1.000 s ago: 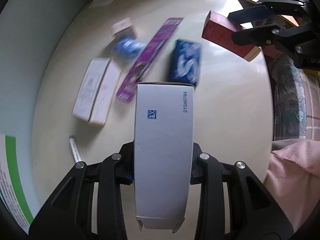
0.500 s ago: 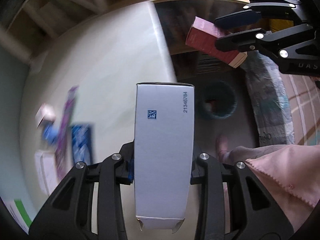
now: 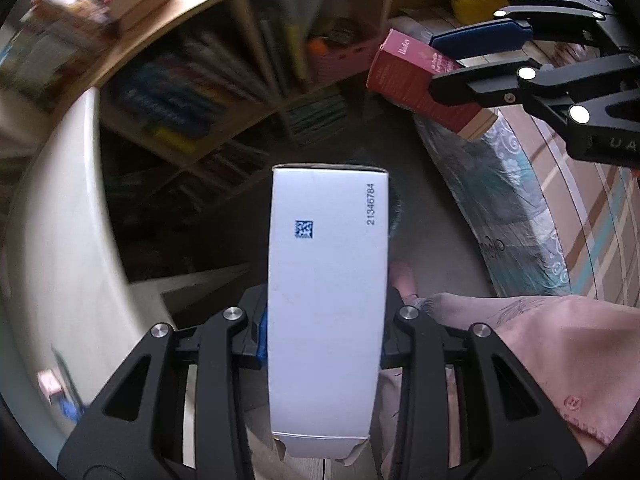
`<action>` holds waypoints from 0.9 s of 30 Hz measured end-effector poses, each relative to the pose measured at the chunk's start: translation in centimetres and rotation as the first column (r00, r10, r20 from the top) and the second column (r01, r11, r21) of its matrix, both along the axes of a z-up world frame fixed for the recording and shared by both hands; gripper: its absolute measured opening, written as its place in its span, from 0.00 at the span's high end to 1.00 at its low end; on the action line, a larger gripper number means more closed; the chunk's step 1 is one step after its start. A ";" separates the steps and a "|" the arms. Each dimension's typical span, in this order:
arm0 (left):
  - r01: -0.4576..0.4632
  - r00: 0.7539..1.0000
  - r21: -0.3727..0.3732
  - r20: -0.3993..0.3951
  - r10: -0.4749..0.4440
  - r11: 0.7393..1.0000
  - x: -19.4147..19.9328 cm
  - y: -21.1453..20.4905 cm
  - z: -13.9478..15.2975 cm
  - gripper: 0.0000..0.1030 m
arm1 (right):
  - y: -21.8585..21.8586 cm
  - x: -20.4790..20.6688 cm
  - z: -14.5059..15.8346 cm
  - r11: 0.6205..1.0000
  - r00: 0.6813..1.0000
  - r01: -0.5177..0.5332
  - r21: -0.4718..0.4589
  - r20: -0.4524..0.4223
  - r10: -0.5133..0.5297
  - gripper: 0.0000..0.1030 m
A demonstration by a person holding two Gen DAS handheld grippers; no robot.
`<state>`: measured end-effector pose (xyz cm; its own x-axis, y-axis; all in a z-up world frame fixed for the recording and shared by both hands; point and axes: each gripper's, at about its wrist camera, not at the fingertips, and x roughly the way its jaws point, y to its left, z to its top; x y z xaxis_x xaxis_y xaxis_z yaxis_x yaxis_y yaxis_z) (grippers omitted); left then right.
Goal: Collect trash
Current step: 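Carry the white box and red box with both tools over the trash bin, then open both tools to drop the boxes into the bin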
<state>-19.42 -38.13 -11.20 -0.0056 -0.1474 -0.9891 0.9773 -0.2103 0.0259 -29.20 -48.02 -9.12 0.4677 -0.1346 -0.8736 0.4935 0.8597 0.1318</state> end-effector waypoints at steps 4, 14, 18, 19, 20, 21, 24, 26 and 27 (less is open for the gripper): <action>0.050 0.999 0.032 -0.004 -0.050 0.998 -2.6 -2.2 -1.6 0.68 | -1.7 -2.4 -1.4 0.999 0.999 0.038 0.027 -0.012 -0.037 0.70; 0.100 0.995 0.104 -0.016 -0.099 0.990 -5.1 -5.5 -4.7 0.68 | -3.9 -5.4 -4.2 0.994 0.996 0.076 0.085 -0.044 -0.072 0.70; 0.101 0.995 0.127 -0.025 -0.099 0.987 -5.5 -6.2 -5.9 0.68 | -4.6 -5.5 -5.2 0.991 0.996 0.081 0.104 -0.053 -0.076 0.70; 0.098 0.995 0.132 -0.030 -0.095 0.986 -5.5 -6.3 -6.1 0.68 | -4.7 -5.4 -5.4 0.990 0.996 0.082 0.113 -0.053 -0.076 0.70; 0.094 0.995 0.138 -0.043 -0.088 0.986 -5.5 -6.5 -6.3 0.68 | -4.8 -5.4 -5.5 0.990 0.996 0.080 0.116 -0.052 -0.074 0.70; 0.094 0.995 0.138 -0.048 -0.088 0.986 -5.5 -6.6 -6.5 0.68 | -4.8 -5.3 -5.7 0.990 0.996 0.078 0.117 -0.053 -0.072 0.70; 0.097 0.995 0.140 -0.026 -0.094 0.985 -5.6 -7.0 -7.0 0.65 | -5.2 -5.0 -6.2 0.989 0.996 0.070 0.130 -0.063 -0.062 0.69; 0.085 0.996 0.140 -0.013 -0.084 0.987 -5.6 -7.2 -7.2 0.51 | -5.6 -4.8 -6.5 0.988 0.995 0.079 0.131 -0.074 -0.070 0.68; 0.079 0.997 0.134 -0.014 -0.078 0.988 -5.6 -7.4 -7.2 0.42 | -5.8 -4.8 -6.6 0.988 0.994 0.085 0.128 -0.081 -0.076 0.67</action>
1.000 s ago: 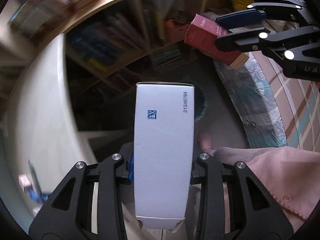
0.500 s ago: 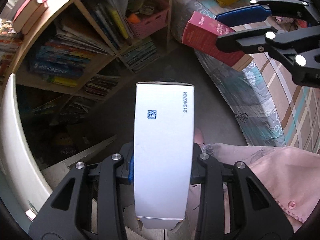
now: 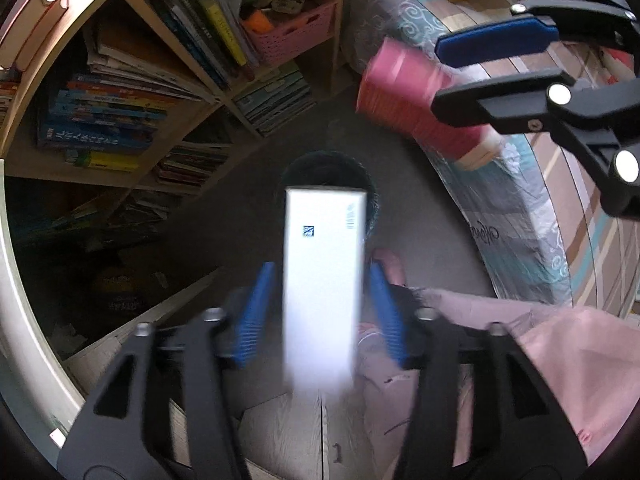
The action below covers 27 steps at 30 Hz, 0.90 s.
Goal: Collect trash
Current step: 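Open both tools to drop the boxes into the bin, then swing both tools back over the table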
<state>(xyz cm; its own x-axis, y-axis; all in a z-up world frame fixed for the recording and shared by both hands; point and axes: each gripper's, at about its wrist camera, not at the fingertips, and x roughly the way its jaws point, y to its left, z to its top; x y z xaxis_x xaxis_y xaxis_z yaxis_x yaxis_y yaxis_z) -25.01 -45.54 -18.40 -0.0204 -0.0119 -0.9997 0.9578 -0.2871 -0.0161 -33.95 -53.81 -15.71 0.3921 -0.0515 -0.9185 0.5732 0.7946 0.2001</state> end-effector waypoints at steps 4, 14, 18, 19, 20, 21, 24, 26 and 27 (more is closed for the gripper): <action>0.004 1.000 -0.025 0.021 -0.003 1.000 -0.1 -0.3 0.5 0.33 | -0.5 -0.2 0.1 1.000 1.000 0.017 -0.011 -0.004 -0.017 0.45; -0.006 1.000 -0.034 0.018 0.007 0.999 0.5 0.4 1.1 0.33 | -0.3 -1.0 0.1 0.999 0.999 0.032 -0.012 -0.011 -0.032 0.42; -0.012 1.000 -0.040 0.020 0.013 0.999 0.9 0.7 1.3 0.33 | -0.2 -1.1 0.3 0.999 0.999 0.037 -0.011 -0.013 -0.037 0.40; -0.013 1.000 -0.041 0.021 0.014 0.999 0.9 0.8 1.4 0.33 | -0.1 -1.1 0.4 0.999 0.999 0.035 -0.011 -0.012 -0.035 0.40; -0.014 1.000 -0.042 0.021 0.015 0.999 1.0 0.9 1.4 0.33 | -0.1 -1.1 0.4 0.999 0.999 0.033 -0.012 -0.012 -0.033 0.39; -0.018 1.000 -0.044 0.022 0.019 0.999 1.1 0.9 1.4 0.32 | -0.1 -1.1 0.5 0.999 0.999 0.030 -0.015 -0.013 -0.031 0.39; -0.024 0.999 -0.048 0.023 0.025 0.999 1.4 1.1 1.6 0.32 | 0.0 -0.9 0.8 1.000 1.000 0.021 -0.023 -0.011 -0.021 0.37; -0.027 0.999 -0.055 0.026 0.029 0.998 1.6 1.4 1.8 0.32 | 0.2 -0.7 1.0 0.999 1.000 0.015 -0.029 -0.006 -0.015 0.35; -0.034 0.999 -0.060 0.026 0.035 0.998 1.8 1.6 2.0 0.32 | 0.3 -0.6 1.1 1.000 1.000 0.011 -0.028 -0.003 -0.011 0.35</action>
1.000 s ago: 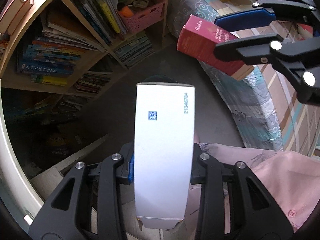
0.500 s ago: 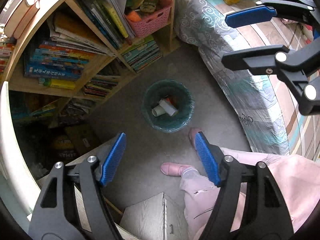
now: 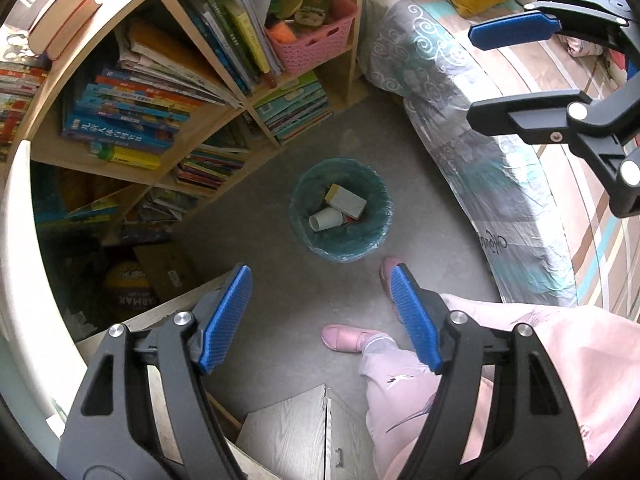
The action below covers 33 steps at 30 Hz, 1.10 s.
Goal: Collect trash
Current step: 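Swing both tools back over the table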
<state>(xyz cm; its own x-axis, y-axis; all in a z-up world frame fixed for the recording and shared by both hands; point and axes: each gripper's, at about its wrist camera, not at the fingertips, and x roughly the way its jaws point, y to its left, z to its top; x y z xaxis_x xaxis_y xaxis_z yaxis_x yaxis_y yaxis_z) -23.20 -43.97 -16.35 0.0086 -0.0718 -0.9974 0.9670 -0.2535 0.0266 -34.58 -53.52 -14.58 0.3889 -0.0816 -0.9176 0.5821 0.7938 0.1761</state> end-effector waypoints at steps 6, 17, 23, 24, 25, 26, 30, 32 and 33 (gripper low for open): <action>-0.041 0.999 -0.021 0.003 0.041 0.999 1.2 1.4 1.0 0.28 | 0.9 1.2 0.6 0.999 0.999 -0.045 -0.007 0.008 0.045 0.32; -0.153 0.988 -0.064 0.017 0.155 0.986 4.7 5.5 3.3 0.21 | 3.8 5.8 2.5 0.984 0.984 -0.173 -0.041 0.034 0.174 0.19; -0.256 0.966 -0.102 0.011 0.258 0.961 7.6 8.7 4.9 0.13 | 5.6 9.6 3.8 0.961 0.961 -0.267 -0.074 0.053 0.271 0.15; -0.280 0.959 -0.111 0.014 0.284 0.953 8.3 9.6 5.2 0.12 | 5.9 10.2 4.0 0.956 0.956 -0.284 -0.078 0.058 0.289 0.15; -0.294 0.955 -0.115 0.013 0.298 0.949 8.7 10.2 5.4 0.10 | 6.5 11.2 4.4 0.946 0.946 -0.313 -0.083 0.068 0.318 0.15; -0.310 0.950 -0.119 0.013 0.313 0.943 9.3 10.8 5.7 0.10 | 6.8 11.8 4.6 0.939 0.938 -0.333 -0.085 0.074 0.340 0.14; -0.389 0.917 -0.144 0.035 0.398 0.910 11.9 14.1 6.7 0.08 | 8.8 15.1 5.4 0.893 0.890 -0.436 -0.113 0.092 0.446 0.14; -0.436 0.894 -0.152 0.039 0.446 0.887 13.4 15.9 7.2 0.07 | 9.8 17.2 5.9 0.865 0.862 -0.486 -0.122 0.098 0.498 0.14; -0.463 0.880 -0.157 0.039 0.474 0.873 14.2 16.9 7.5 0.07 | 10.5 18.2 6.1 0.853 0.849 -0.506 -0.127 0.101 0.519 0.14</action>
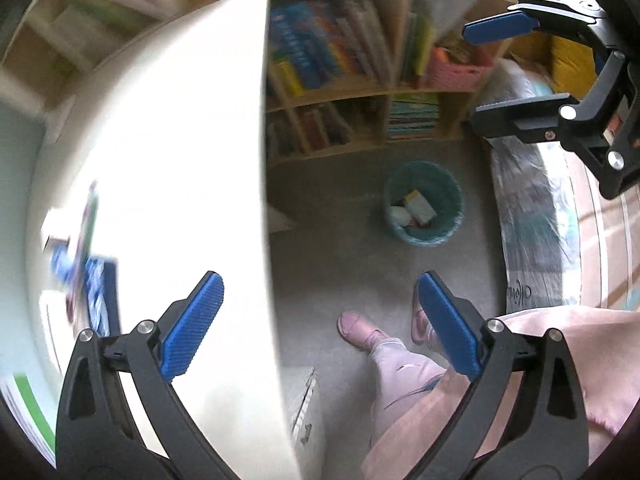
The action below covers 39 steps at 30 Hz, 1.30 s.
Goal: Collect trash
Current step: 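Swing both tools back over the table, then approach the white marker with the left tool while the right tool approaches the blue gum pack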
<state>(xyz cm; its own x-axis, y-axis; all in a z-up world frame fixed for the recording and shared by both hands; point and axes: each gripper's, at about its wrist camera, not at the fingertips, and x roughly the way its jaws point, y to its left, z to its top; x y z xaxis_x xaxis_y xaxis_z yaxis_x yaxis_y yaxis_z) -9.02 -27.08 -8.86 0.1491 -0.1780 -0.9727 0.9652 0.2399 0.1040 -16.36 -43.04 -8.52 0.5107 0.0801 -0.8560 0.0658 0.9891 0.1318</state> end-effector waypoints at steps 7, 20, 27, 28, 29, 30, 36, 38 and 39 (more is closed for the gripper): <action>-0.203 0.978 0.000 0.040 0.202 0.979 5.7 7.4 1.1 0.07 | 6.2 7.9 0.7 0.975 0.976 -0.218 -0.048 0.007 0.219 0.14; -0.483 0.874 0.013 0.063 0.481 0.876 14.1 19.7 1.2 0.07 | 16.3 19.1 0.3 0.882 0.887 -0.462 -0.096 -0.027 0.462 0.14; -0.578 0.815 0.025 0.057 0.576 0.816 18.3 24.9 0.7 0.07 | 19.9 23.7 -1.5 0.845 0.848 -0.529 -0.077 -0.091 0.522 0.14; -0.589 0.807 0.028 0.056 0.587 0.807 18.9 25.6 0.7 0.07 | 20.1 24.0 -1.7 0.843 0.845 -0.532 -0.072 -0.096 0.525 0.14; -0.596 0.802 0.029 0.057 0.594 0.802 19.2 26.0 0.6 0.07 | 20.4 24.5 -1.9 0.840 0.841 -0.538 -0.068 -0.103 0.531 0.14; -0.605 0.796 0.031 0.058 0.603 0.795 19.7 26.6 0.6 0.07 | 20.6 25.0 -2.1 0.838 0.839 -0.542 -0.067 -0.109 0.533 0.14; -0.650 0.760 0.041 0.051 0.648 0.759 22.7 29.7 0.1 0.07 | 21.7 27.3 -3.3 0.831 0.826 -0.555 -0.049 -0.151 0.543 0.14; -0.657 0.754 0.045 0.045 0.656 0.752 23.6 30.6 -0.2 0.07 | 22.0 28.0 -3.6 0.826 0.821 -0.561 -0.053 -0.160 0.548 0.14; -0.659 0.752 0.046 0.046 0.658 0.751 23.9 30.9 -0.4 0.07 | 22.2 28.4 -3.8 0.824 0.819 -0.564 -0.055 -0.167 0.550 0.14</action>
<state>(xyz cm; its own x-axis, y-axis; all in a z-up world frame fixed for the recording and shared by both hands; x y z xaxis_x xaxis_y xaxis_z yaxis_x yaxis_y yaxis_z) 14.91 3.85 -9.22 0.2332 0.0277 -0.9720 0.5672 0.8080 0.1591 12.00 -20.85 -12.31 0.2813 0.2274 -0.9323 -0.4902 0.8693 0.0642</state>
